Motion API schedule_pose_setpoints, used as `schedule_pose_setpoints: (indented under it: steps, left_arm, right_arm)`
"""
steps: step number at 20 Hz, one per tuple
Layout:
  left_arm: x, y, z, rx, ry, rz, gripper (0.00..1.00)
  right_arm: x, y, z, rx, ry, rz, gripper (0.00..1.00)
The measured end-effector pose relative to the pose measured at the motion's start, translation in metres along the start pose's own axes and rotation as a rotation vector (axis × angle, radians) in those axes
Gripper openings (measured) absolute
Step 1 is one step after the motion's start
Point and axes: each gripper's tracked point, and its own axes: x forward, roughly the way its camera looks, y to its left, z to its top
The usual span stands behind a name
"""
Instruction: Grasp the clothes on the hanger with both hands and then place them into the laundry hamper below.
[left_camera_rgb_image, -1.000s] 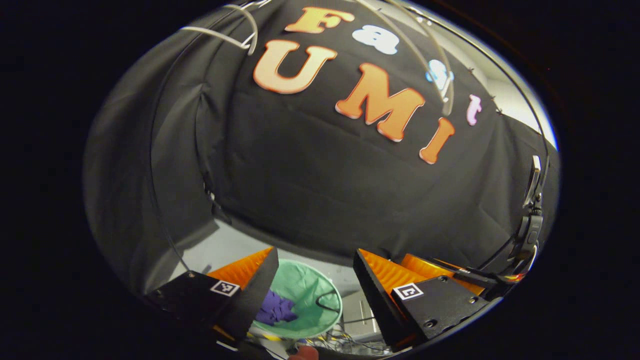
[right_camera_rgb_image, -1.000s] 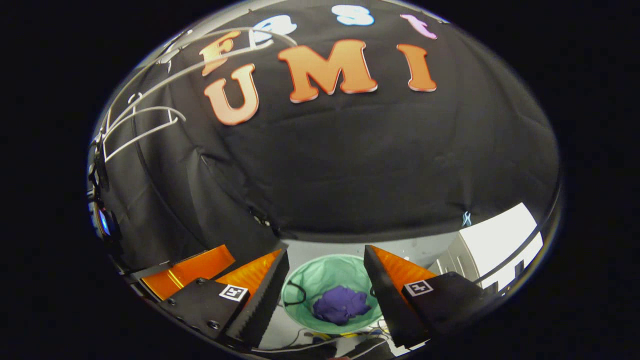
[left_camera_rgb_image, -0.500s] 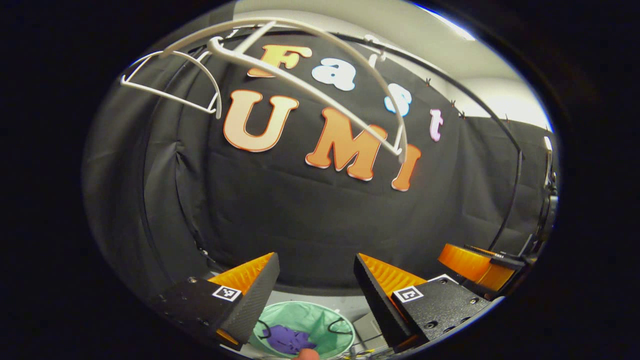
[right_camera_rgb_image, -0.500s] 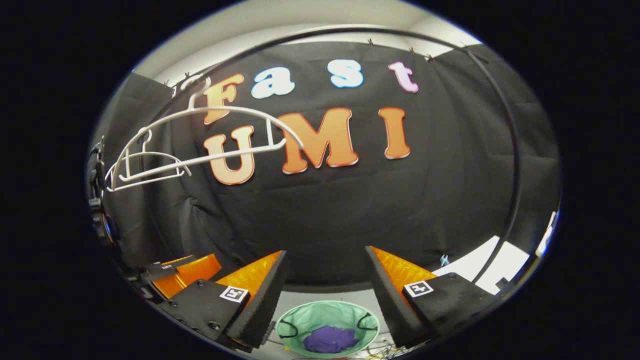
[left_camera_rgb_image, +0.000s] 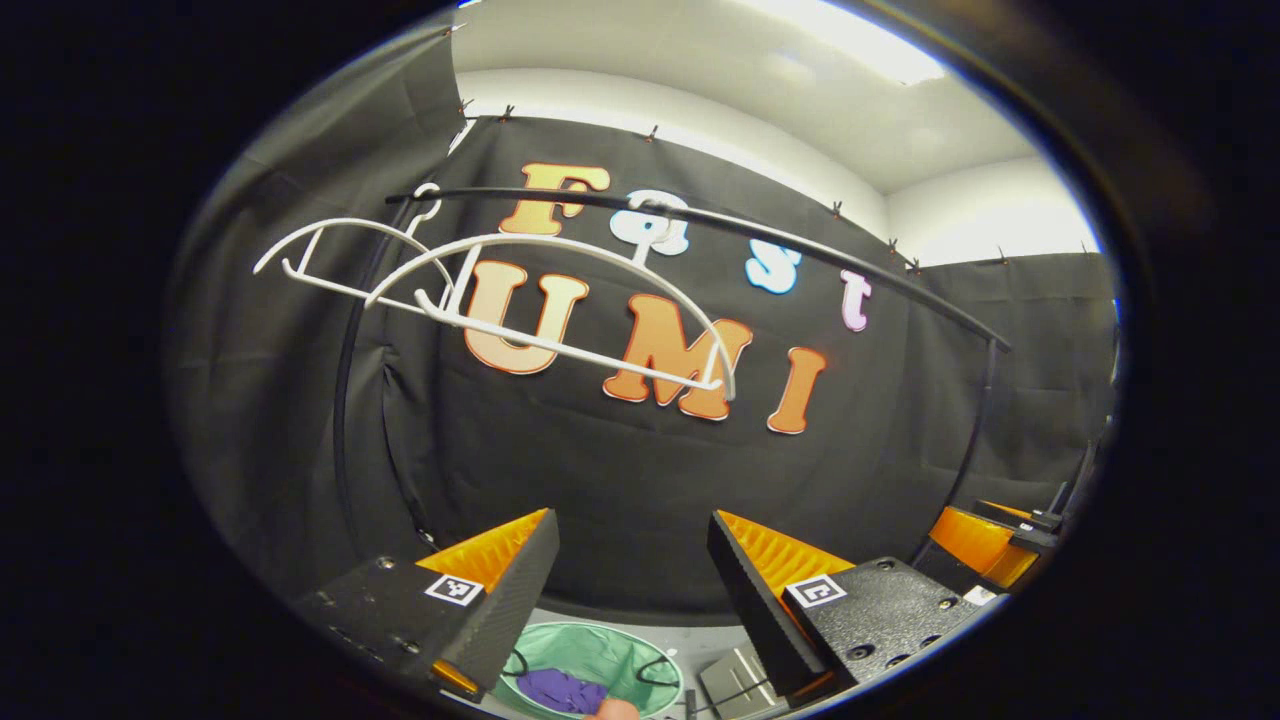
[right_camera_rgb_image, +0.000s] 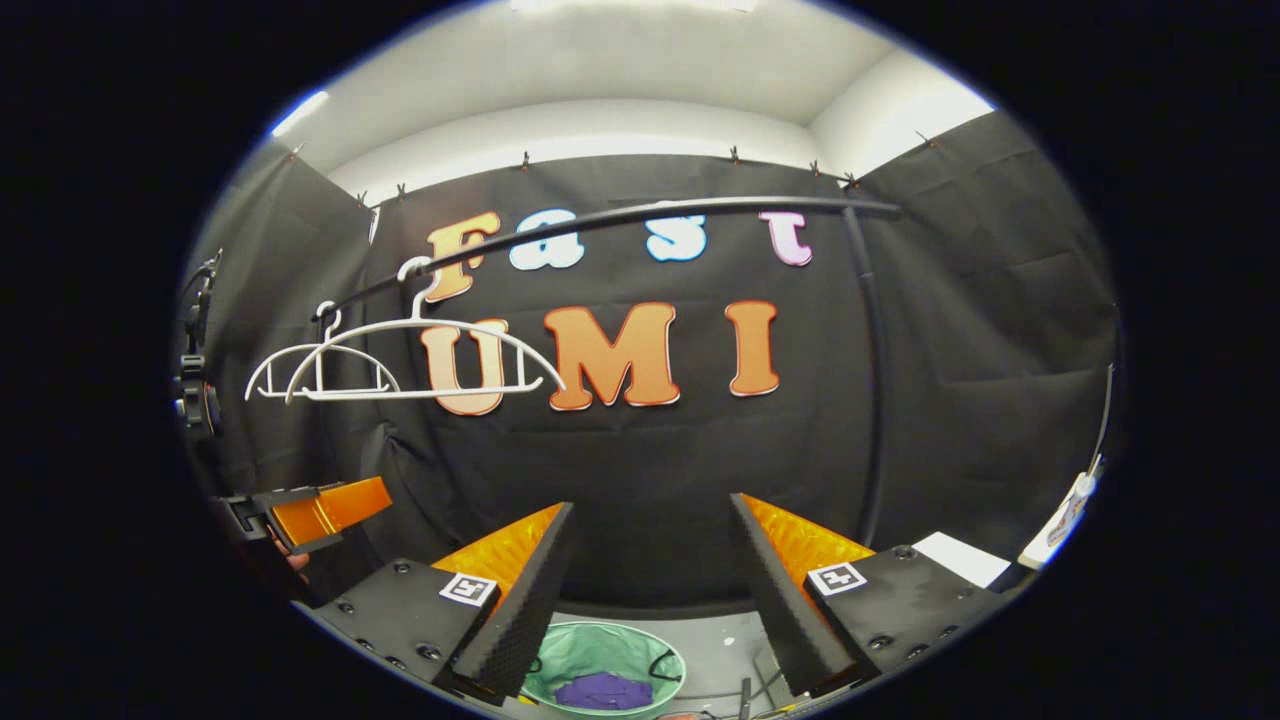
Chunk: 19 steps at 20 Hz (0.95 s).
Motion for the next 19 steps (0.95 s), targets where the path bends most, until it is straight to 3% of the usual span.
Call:
schedule_pose_setpoints:
  steps: [1,2,4,5,10,17,18,19]
  left_arm:
    - [-0.012,-0.009,0.003,-0.016,-0.010,-0.001,0.92]
    - [-0.021,-0.015,0.006,-0.027,-0.025,0.000,0.99]
    - [-0.040,-0.024,0.013,-0.019,-0.055,0.019,0.97]
    - [-0.050,-0.028,0.018,-0.009,-0.071,0.032,0.95]
    - [-0.085,-0.043,0.026,0.007,-0.115,0.058,0.91]
    - [-0.120,-0.060,0.035,0.018,-0.151,0.065,0.95]
    - [-0.122,-0.064,0.038,0.023,-0.157,0.062,0.91]
    - [-0.124,-0.068,0.039,0.029,-0.161,0.059,0.91]
  right_arm:
    - [-0.013,-0.006,0.002,0.011,-0.003,0.011,1.00]
    - [-0.025,-0.012,0.005,0.021,-0.004,0.020,1.00]
    - [-0.044,-0.027,0.007,0.033,-0.007,0.029,1.00]
    - [-0.053,-0.033,0.009,0.037,-0.012,0.034,0.89]
    - [-0.089,-0.051,0.012,0.054,-0.031,0.052,0.89]
    - [-0.121,-0.070,0.019,0.055,-0.068,0.051,0.89]
    - [-0.123,-0.072,0.019,0.055,-0.068,0.051,0.89]
    - [-0.124,-0.074,0.018,0.056,-0.068,0.051,0.98]
